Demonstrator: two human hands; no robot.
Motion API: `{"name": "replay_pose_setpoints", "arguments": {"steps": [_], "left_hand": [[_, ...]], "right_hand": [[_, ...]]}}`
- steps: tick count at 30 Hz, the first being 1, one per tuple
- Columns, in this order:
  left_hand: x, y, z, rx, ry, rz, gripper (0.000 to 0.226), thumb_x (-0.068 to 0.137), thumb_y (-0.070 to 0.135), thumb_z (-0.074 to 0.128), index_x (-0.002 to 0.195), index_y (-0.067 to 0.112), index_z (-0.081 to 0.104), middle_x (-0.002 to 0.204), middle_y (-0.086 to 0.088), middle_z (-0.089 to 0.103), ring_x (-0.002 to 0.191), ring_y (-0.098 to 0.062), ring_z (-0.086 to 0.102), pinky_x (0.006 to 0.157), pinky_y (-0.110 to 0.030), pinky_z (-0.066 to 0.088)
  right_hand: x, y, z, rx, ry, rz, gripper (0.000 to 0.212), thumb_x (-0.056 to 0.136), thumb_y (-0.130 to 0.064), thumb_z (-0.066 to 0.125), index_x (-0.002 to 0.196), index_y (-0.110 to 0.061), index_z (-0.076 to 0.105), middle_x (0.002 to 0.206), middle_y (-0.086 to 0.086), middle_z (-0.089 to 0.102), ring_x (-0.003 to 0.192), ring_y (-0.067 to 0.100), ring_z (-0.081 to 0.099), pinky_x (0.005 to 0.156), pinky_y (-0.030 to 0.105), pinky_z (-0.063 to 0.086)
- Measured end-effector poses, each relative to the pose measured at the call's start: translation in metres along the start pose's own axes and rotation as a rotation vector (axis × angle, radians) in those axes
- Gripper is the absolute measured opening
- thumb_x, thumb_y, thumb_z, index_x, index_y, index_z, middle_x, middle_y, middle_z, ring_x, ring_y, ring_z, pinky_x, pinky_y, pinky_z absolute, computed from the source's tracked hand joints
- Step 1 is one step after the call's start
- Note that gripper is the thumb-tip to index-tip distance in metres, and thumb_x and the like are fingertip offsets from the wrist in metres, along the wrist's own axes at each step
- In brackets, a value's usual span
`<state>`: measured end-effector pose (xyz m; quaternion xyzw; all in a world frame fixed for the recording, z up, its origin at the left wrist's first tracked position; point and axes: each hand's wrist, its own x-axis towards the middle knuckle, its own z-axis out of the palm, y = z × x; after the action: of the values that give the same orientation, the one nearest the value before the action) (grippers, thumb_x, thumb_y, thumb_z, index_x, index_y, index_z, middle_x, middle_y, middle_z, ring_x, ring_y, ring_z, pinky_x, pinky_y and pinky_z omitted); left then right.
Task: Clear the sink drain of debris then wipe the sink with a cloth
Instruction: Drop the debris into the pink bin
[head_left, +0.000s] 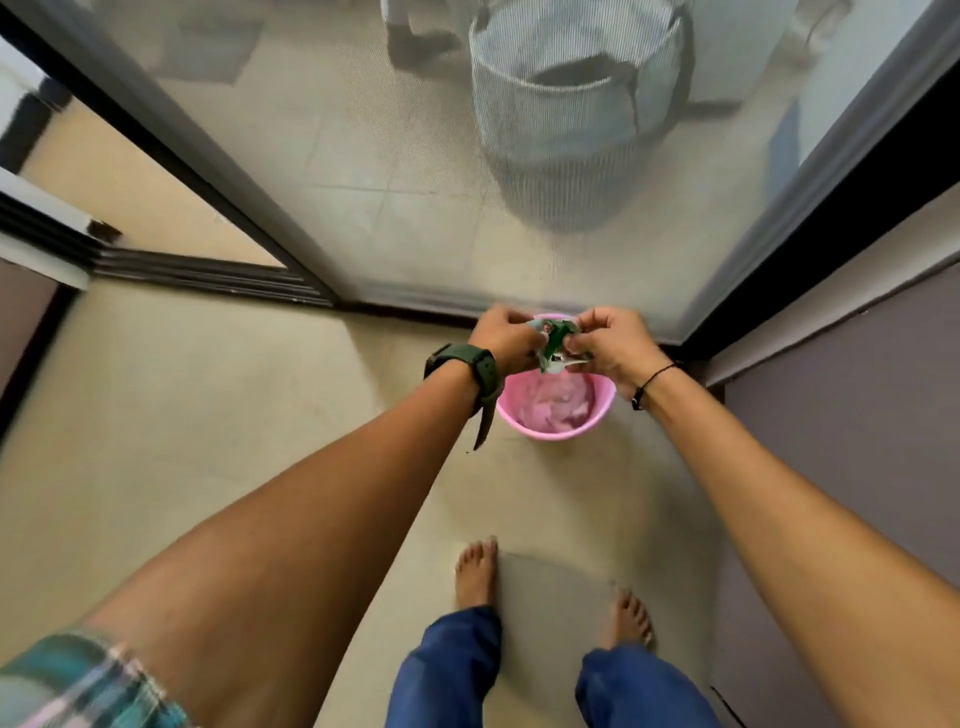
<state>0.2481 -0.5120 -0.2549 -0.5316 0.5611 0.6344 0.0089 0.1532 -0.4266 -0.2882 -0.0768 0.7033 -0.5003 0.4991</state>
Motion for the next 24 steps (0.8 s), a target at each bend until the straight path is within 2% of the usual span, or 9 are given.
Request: {"name": "replay_pose_setpoints", "arguments": {"steps": [3, 5, 9, 12, 15, 17, 18, 21, 24], "left_hand": [[0.027, -0.034, 0.008, -0.064, 0.044, -0.074, 0.028, 0.083, -0.012, 0.045, 0.067, 0.01, 0.05, 0.076, -0.01, 0.052, 0.076, -0.025, 0.055, 0.07, -0.032, 0.051], [0.043, -0.058, 0.012, -0.05, 0.045, -0.118, 0.027, 0.083, -0.014, 0.04, 0.073, 0.007, 0.054, 0.085, -0.013, 0.053, 0.082, -0.026, 0.055, 0.078, -0.037, 0.052], [0.066, -0.091, 0.016, -0.09, -0.018, -0.198, 0.038, 0.08, -0.019, 0.031, 0.097, 0.003, 0.057, 0.077, -0.009, 0.05, 0.062, -0.017, 0.045, 0.042, -0.017, 0.042], [0.082, -0.107, 0.017, -0.055, -0.03, -0.215, 0.039, 0.08, -0.021, 0.029, 0.099, 0.001, 0.054, 0.068, -0.006, 0.041, 0.058, -0.015, 0.036, 0.045, -0.02, 0.033], [0.086, -0.116, 0.017, -0.042, -0.04, -0.263, 0.029, 0.08, -0.021, 0.028, 0.07, -0.001, 0.045, 0.066, -0.005, 0.036, 0.058, -0.014, 0.034, 0.045, -0.019, 0.031], [0.089, -0.12, 0.016, -0.042, -0.028, -0.276, 0.036, 0.082, -0.019, 0.029, 0.065, 0.008, 0.045, 0.071, -0.004, 0.039, 0.062, -0.014, 0.038, 0.05, -0.019, 0.035], [0.089, -0.121, 0.015, -0.049, -0.021, -0.274, 0.036, 0.083, -0.019, 0.029, 0.067, 0.009, 0.046, 0.072, -0.004, 0.041, 0.062, -0.014, 0.04, 0.049, -0.019, 0.038], [0.088, -0.116, 0.011, -0.08, -0.004, -0.283, 0.032, 0.084, -0.017, 0.029, 0.073, 0.005, 0.049, 0.07, -0.004, 0.041, 0.059, -0.013, 0.04, 0.04, -0.016, 0.038], [0.082, -0.106, 0.009, -0.063, -0.009, -0.268, 0.033, 0.083, -0.017, 0.032, 0.071, 0.008, 0.049, 0.075, -0.004, 0.042, 0.064, -0.014, 0.041, 0.05, -0.019, 0.038]], "right_hand": [[0.033, 0.045, 0.0, -0.078, 0.075, 0.04, 0.03, 0.075, 0.016, 0.058, 0.062, -0.01, 0.053, 0.068, 0.007, 0.057, 0.065, 0.021, 0.058, 0.044, 0.022, 0.053], [0.054, 0.075, 0.004, -0.146, 0.131, 0.053, 0.032, 0.073, 0.015, 0.059, 0.059, -0.013, 0.054, 0.064, 0.004, 0.056, 0.061, 0.018, 0.054, 0.046, 0.022, 0.05], [0.086, 0.12, 0.022, -0.28, 0.22, 0.046, 0.027, 0.071, 0.01, 0.056, 0.059, -0.014, 0.057, 0.064, 0.004, 0.06, 0.073, 0.023, 0.056, 0.07, 0.033, 0.052], [0.112, 0.141, 0.034, -0.371, 0.262, 0.036, 0.02, 0.073, 0.004, 0.055, 0.075, -0.013, 0.065, 0.088, 0.012, 0.07, 0.088, 0.03, 0.063, 0.083, 0.039, 0.054], [0.131, 0.154, 0.041, -0.39, 0.238, 0.066, 0.017, 0.08, 0.0, 0.057, 0.09, -0.004, 0.069, 0.095, 0.016, 0.071, 0.086, 0.031, 0.065, 0.073, 0.03, 0.055], [0.137, 0.159, 0.043, -0.373, 0.222, 0.114, 0.022, 0.082, 0.002, 0.055, 0.1, 0.0, 0.068, 0.097, 0.017, 0.069, 0.082, 0.031, 0.064, 0.064, 0.021, 0.052], [0.139, 0.161, 0.043, -0.38, 0.233, 0.131, 0.025, 0.084, 0.004, 0.052, 0.104, 0.0, 0.067, 0.102, 0.017, 0.068, 0.089, 0.031, 0.063, 0.069, 0.022, 0.051], [0.137, 0.16, 0.044, -0.367, 0.287, 0.143, 0.029, 0.086, 0.006, 0.045, 0.104, 0.002, 0.067, 0.112, 0.018, 0.066, 0.105, 0.032, 0.059, 0.089, 0.033, 0.049], [0.126, 0.15, 0.044, -0.351, 0.299, 0.158, 0.029, 0.087, 0.005, 0.041, 0.099, 0.003, 0.068, 0.108, 0.019, 0.068, 0.102, 0.033, 0.06, 0.088, 0.036, 0.05]]}}
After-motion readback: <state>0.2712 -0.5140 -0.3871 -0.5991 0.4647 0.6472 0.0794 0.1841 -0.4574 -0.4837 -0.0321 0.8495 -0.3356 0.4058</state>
